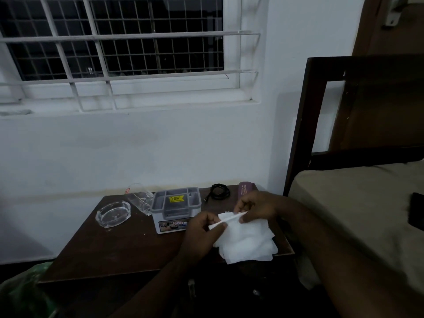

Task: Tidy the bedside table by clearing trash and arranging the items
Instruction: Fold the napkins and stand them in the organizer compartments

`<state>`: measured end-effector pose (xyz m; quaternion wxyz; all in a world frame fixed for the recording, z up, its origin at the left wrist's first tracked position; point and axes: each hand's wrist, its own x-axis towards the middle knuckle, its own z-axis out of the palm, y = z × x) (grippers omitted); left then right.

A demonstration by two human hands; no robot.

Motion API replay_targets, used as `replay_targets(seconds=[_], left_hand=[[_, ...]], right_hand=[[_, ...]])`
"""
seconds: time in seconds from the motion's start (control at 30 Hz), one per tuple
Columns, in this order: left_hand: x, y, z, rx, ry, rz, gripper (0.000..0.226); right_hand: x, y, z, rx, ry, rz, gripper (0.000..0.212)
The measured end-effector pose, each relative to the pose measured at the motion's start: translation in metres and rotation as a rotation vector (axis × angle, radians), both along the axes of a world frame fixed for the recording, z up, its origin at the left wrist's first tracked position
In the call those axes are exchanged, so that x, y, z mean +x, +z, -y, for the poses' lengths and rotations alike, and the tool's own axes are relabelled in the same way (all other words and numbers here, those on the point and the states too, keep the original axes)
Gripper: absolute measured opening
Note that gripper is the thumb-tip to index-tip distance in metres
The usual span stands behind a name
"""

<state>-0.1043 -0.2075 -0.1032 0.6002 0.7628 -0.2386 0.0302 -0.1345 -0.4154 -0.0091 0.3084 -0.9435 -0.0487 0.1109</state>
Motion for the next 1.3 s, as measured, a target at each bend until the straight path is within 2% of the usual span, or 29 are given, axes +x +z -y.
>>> replay_targets(seconds=[0.1, 0.2, 0.27, 0.37, 0.47, 0.57, 0.67, 0.8, 0.9, 1.0, 1.17, 1.3], left_hand=[[-0.001, 0.03, -0.003, -0.103, 0.075, -0.058, 0.01], [0.006, 0.065, -0.008, -0.12, 0.172, -0.114, 0.005], [0.012, 0.087, -0.013, -0.155, 0.216, -0.181, 0.006], [0.02, 0.109, -0.024, -0.281, 0.148, -0.332, 0.011], [0.026, 0.126, -0.033, -0.385, 0.122, -0.409, 0.017], [0.03, 0.132, -0.041, -0.431, 0.132, -0.399, 0.031], [0.027, 0.116, -0.05, -0.279, 0.341, -0.178, 0.029], [0.023, 0.068, -0.074, -0.081, 0.465, 0.156, 0.018], [0.027, 0.035, -0.095, 0.185, 0.534, 0.373, 0.026], [0.029, 0.019, -0.104, 0.361, 0.564, 0.453, 0.034], [0.032, 0.016, -0.098, 0.416, 0.535, 0.425, 0.036], [0.032, 0.02, -0.088, 0.441, 0.555, 0.441, 0.044]], right_hand=[[-0.004, 0.013, -0.015, 0.106, -0.021, 0.215, 0.082], [-0.013, 0.028, -0.047, -0.085, 0.091, 0.38, 0.12], [-0.013, 0.028, -0.07, -0.228, 0.116, 0.54, 0.127], [0.006, 0.014, -0.098, -0.226, 0.011, 0.721, 0.104], [0.025, 0.012, -0.11, -0.06, -0.165, 0.75, 0.075], [0.038, 0.014, -0.111, 0.207, -0.309, 0.717, 0.065], [0.049, 0.015, -0.108, 0.47, -0.478, 0.691, 0.06], [0.064, 0.015, -0.109, 0.649, -0.564, 0.564, 0.076], [0.074, 0.014, -0.115, 0.632, -0.553, 0.546, 0.074], [0.079, 0.01, -0.121, 0.473, -0.524, 0.59, 0.065], [0.084, 0.007, -0.126, 0.292, -0.508, 0.64, 0.059], [0.083, -0.001, -0.123, 0.206, -0.443, 0.536, 0.063]])
